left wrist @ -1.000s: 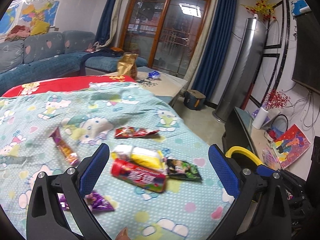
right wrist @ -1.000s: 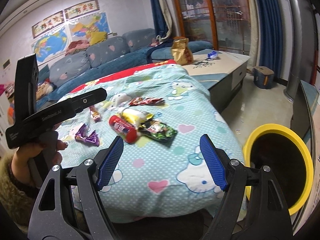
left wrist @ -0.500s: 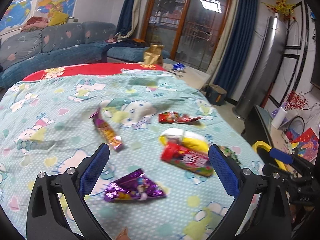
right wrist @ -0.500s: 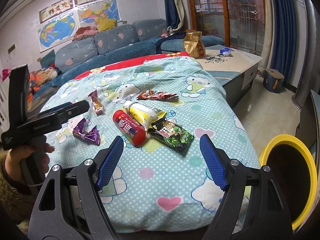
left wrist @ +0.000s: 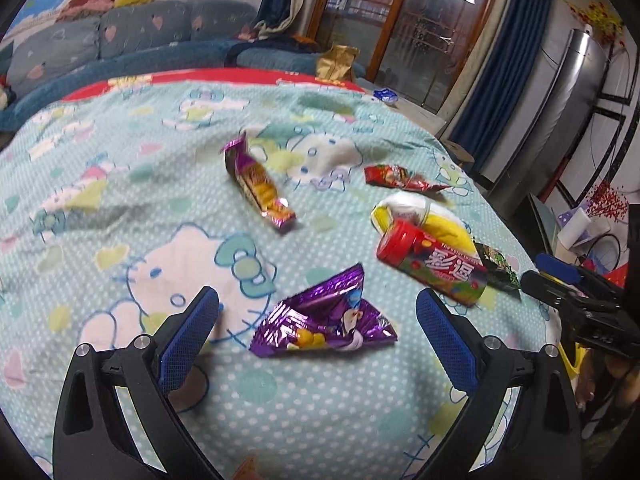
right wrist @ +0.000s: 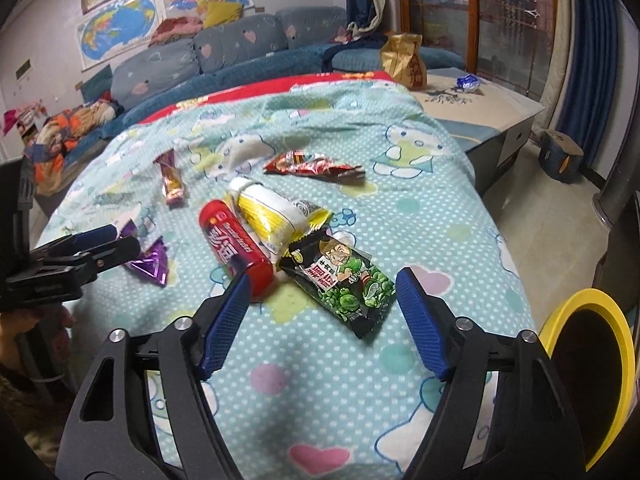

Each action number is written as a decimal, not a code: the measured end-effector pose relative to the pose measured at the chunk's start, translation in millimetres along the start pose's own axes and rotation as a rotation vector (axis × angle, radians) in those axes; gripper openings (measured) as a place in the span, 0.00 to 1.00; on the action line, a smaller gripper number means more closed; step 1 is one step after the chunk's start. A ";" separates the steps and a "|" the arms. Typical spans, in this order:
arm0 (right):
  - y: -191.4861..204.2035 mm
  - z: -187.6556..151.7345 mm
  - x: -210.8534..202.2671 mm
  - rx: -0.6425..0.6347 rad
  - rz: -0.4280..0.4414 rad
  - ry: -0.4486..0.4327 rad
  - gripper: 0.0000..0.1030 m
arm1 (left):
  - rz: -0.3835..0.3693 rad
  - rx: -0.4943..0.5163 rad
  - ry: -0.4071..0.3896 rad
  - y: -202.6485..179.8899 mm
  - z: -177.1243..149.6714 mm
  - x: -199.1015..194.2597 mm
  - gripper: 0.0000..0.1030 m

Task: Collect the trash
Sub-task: 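Grasp the purple wrapper with the left gripper while the right grasps the green snack packet, then carry the purple wrapper and green packet over the yellow bin with both grippers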

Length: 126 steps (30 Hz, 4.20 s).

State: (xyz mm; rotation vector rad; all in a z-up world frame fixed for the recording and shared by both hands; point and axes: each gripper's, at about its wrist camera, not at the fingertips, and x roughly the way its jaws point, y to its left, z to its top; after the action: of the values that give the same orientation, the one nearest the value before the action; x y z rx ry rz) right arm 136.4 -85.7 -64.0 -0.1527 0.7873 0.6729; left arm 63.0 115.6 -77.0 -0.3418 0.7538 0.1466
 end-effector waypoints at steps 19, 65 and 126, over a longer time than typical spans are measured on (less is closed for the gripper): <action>2.4 -7.9 29.3 -0.023 0.009 0.079 0.13 | -0.016 -0.019 0.023 -4.3 -12.3 1.4 0.38; -34.7 -24.3 -76.7 0.241 0.097 -0.161 0.02 | -0.276 0.163 -0.076 -119.2 10.1 -31.2 0.34; -179.1 -88.3 -146.4 0.500 -0.230 -0.234 0.02 | -0.502 0.484 -0.012 -282.2 -21.4 -6.4 0.34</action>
State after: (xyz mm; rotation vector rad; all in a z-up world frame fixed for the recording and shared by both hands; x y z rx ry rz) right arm 117.7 -331.9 -44.8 0.2831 0.6771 0.2563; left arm 115.5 -155.9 -16.3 -0.0596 0.6469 -0.5008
